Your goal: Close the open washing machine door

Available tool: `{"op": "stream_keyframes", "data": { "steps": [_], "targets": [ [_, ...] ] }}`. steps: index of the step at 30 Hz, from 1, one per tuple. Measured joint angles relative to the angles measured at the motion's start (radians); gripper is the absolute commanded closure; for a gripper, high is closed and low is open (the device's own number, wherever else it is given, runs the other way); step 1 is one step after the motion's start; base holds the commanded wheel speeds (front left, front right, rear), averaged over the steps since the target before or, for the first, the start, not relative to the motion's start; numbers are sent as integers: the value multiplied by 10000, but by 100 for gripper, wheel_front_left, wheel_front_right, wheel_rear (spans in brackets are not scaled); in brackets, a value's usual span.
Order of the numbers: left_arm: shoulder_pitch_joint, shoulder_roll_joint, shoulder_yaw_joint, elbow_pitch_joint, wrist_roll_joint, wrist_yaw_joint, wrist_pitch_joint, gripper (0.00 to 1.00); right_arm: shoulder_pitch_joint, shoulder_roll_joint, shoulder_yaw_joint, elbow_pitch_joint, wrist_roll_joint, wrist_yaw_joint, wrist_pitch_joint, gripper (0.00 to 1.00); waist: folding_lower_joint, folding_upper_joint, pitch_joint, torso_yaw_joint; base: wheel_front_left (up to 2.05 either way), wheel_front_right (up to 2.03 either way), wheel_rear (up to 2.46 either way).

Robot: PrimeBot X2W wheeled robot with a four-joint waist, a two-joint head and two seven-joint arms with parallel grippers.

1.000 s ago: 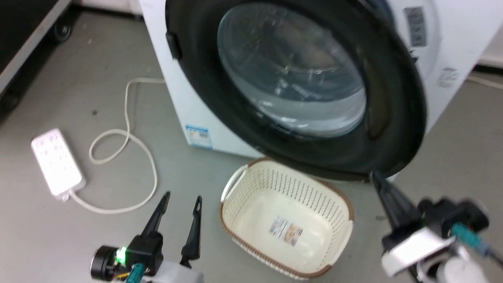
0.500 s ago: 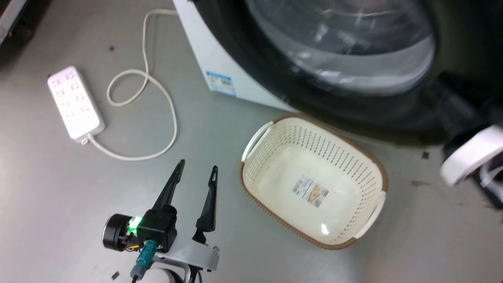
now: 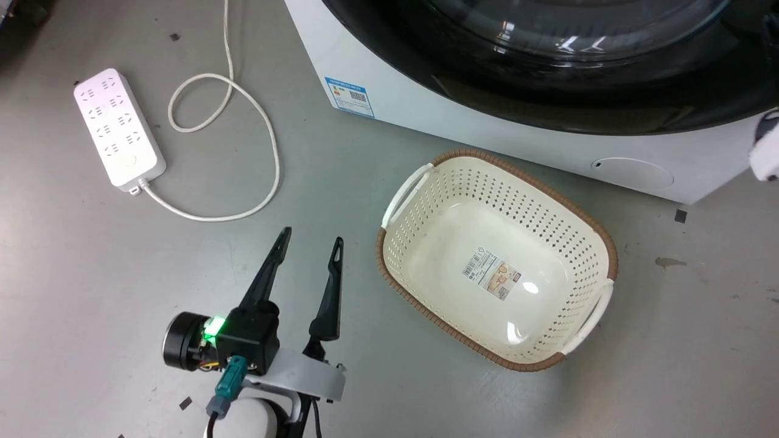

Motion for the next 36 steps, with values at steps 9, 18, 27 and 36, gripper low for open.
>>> {"op": "stream_keyframes", "data": {
  "steps": [9,18,27,36],
  "targets": [
    [-54,-38,98,159,-8,0,0,0,36,412,-33,612,-201,-35,-840,100,0,0,-495,-170,0,0,0],
    [498,29,650,305,-109,-42,0,0,2252,1003,433,-364,-230,-98,-1904,0,-2,0,-1847,-602,0,0,0],
    [1371,151,1112,439,-219,-144,0,0,6039,2677,-995,-2941,-1300,-100,-2169,0,-4,0,-3539,-1521,0,0,0],
    [2015,178,1174,729,-282,-330,0,0,8208,3875,-1747,-4008,-2410,-100,-2201,0,-2,0,-4127,-2147,0,0,0]
  ]
}}
